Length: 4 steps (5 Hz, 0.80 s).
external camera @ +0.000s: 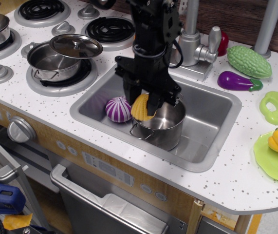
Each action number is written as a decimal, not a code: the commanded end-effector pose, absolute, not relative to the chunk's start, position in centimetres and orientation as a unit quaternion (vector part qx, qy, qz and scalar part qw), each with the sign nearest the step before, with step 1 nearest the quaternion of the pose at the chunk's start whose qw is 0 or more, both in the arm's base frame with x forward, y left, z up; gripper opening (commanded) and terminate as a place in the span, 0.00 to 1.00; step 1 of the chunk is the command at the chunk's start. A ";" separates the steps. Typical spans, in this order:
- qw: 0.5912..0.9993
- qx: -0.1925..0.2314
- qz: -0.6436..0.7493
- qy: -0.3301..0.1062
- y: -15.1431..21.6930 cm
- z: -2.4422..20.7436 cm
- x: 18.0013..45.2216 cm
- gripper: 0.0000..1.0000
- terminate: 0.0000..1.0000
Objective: Put corn in pot which is in sink
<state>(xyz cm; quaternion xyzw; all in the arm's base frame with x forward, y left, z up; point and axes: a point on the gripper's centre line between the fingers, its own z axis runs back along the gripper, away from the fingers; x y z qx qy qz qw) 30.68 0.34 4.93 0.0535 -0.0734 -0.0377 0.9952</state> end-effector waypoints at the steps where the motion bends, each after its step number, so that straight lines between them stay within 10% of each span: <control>1: 0.992 0.067 -0.053 -0.096 0.9 4.9 32.9 0.00 0.00; 4: 0.987 0.070 -0.085 -0.120 0.2 1.6 34.3 0.00 0.00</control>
